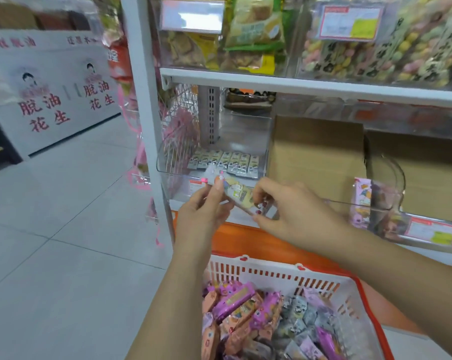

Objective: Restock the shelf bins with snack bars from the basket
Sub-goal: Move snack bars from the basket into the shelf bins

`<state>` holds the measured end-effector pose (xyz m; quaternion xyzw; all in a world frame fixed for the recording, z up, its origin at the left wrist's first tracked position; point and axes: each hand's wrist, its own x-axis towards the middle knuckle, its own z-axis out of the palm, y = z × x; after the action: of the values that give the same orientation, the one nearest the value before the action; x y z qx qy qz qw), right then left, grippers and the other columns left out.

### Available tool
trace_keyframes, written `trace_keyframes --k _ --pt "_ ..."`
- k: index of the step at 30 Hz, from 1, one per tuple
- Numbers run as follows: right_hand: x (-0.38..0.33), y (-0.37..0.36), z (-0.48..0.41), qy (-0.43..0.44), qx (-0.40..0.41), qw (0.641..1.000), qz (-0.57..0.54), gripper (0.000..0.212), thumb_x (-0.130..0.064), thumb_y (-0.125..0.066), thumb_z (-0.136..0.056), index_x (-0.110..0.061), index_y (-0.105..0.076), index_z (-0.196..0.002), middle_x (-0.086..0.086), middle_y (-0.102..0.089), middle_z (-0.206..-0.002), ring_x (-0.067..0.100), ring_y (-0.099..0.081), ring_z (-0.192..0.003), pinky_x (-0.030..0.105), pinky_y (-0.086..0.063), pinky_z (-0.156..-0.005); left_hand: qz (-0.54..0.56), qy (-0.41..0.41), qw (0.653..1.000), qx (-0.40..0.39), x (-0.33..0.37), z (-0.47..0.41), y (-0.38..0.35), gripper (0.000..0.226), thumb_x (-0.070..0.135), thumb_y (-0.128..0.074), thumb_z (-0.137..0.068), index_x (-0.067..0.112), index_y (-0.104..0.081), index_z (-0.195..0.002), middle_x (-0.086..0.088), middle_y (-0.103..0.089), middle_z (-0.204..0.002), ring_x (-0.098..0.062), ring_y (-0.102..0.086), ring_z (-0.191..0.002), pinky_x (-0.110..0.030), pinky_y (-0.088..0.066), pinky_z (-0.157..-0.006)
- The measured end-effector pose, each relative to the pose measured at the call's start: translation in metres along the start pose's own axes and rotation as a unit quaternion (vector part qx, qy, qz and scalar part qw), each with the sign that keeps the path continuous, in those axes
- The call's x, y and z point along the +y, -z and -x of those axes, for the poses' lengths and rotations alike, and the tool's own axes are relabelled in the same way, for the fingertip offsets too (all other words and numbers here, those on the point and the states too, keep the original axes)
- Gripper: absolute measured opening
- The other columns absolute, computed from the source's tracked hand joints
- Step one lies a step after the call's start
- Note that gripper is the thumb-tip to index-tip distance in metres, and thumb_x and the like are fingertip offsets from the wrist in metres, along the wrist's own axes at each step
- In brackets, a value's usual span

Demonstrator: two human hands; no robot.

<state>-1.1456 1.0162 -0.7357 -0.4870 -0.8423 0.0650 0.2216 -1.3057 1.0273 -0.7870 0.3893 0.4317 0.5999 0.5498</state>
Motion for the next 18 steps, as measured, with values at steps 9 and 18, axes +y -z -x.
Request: trace_keyframes --k 9,18 --pt "0.024 -0.055 -0.144 -0.148 0.034 0.986 -0.069 0.017 -0.015 -0.069 -0.078 -0.02 -0.054 -0.081 -0.003 -0.054 -0.07 0.018 -0.051 -0.073 0.025 -0.03 -0.055 -0.146 -0.011 0.972 0.181 -0.028 -0.048 0.031 0.04 0.023 -0.052 -0.094 0.037 -0.049 -0.132 0.0 -0.054 -0.132 -0.013 -0.053 -0.115 -0.028 -0.038 -0.098" --pt "0.041 -0.133 -0.226 -0.179 -0.183 0.967 0.0 0.017 -0.011 -0.059 -0.083 0.003 -0.068 -0.089 0.023 -0.061 -0.085 0.022 -0.056 -0.075 0.028 -0.042 -0.06 -0.19 0.02 0.974 0.12 -0.048 -0.069 0.041 0.056 0.027 -0.051 -0.094 0.045 -0.03 -0.143 0.009 -0.043 -0.142 -0.01 -0.043 -0.125 -0.027 -0.033 -0.099"
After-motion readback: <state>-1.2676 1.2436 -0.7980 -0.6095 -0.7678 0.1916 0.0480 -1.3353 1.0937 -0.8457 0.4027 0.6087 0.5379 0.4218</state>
